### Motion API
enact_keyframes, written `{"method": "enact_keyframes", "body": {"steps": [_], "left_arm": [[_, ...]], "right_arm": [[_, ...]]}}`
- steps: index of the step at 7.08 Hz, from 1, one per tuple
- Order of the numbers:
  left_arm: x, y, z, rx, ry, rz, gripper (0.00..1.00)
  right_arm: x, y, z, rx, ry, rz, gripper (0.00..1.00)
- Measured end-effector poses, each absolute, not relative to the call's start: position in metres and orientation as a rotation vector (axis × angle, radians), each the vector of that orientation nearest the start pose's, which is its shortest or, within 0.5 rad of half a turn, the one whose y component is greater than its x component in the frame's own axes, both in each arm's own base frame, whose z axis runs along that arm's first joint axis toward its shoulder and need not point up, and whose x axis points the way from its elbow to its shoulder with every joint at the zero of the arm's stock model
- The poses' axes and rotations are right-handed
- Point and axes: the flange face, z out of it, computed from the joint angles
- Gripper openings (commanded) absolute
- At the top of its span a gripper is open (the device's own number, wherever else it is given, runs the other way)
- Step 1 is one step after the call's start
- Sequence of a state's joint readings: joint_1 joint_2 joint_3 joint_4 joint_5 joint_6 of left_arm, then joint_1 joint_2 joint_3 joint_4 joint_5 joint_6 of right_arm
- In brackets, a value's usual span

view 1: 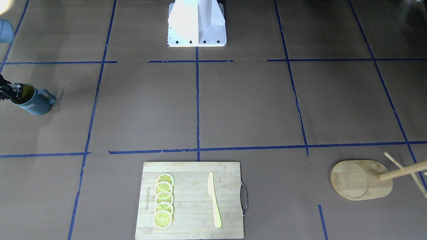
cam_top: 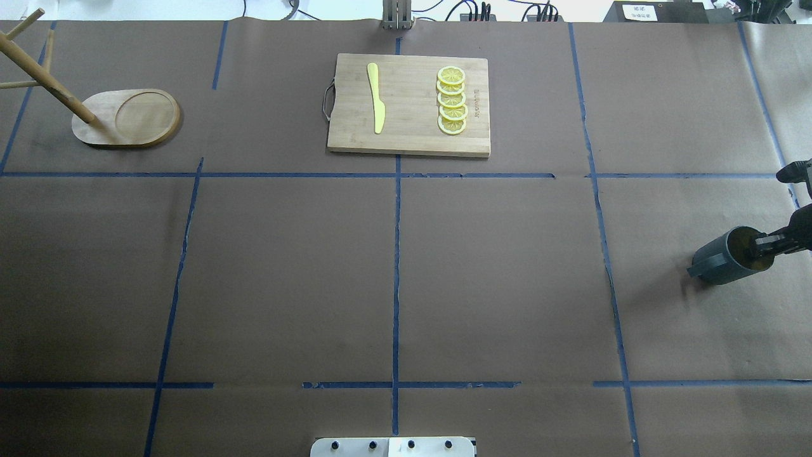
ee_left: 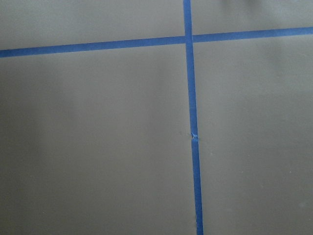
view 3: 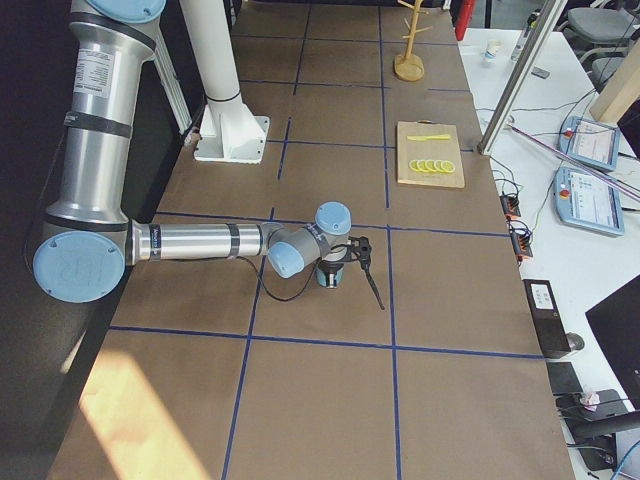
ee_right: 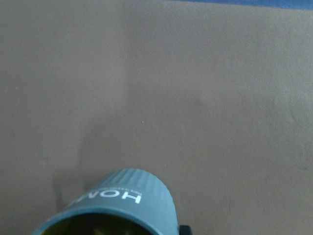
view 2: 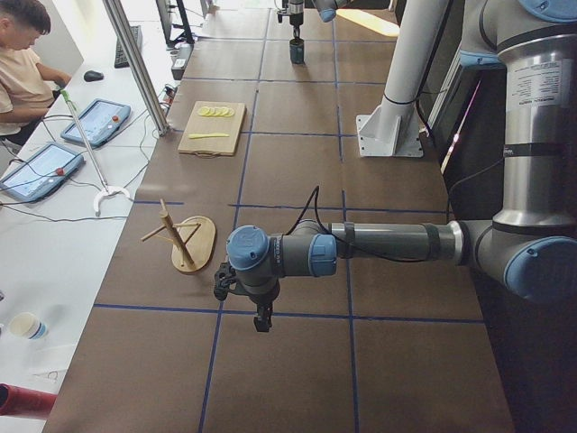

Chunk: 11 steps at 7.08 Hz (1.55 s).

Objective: Hang cup on storage rack
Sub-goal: 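Carry the teal mug toward the table center and set it upright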

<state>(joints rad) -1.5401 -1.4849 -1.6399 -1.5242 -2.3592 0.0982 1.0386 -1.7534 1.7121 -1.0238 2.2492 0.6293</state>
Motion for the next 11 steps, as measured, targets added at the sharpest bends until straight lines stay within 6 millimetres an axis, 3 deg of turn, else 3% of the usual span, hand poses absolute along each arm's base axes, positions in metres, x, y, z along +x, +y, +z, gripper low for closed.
{"method": "enact_keyframes", "body": {"steps": [2, 3, 7, 8, 11], "left_arm": [[-0.049, -0.452, 0.669, -0.033, 0.79, 0.097, 1.0], [-0.049, -0.452, 0.669, -0.033, 0.79, 0.097, 1.0], [-0.049, -0.453, 0.669, -0.03, 0.79, 0.099, 1.0], [-0.049, -0.453, 0.669, -0.03, 0.79, 0.099, 1.0], [-0.049, -0.453, 0.669, -0.031, 0.79, 0.098, 1.0]], "right_arm": [[-0.176, -0.411, 0.581, 0.08, -0.853, -0.13, 0.0], [-0.198, -0.413, 0.547, 0.119, -0.888, -0.19, 0.0], [-0.34, -0.475, 0.345, 0.247, -0.957, -0.364, 0.01], [-0.376, -0.473, 0.309, 0.282, -0.915, -0.387, 0.0], [-0.484, -0.467, 0.242, 0.342, -0.849, -0.451, 0.02]]}}
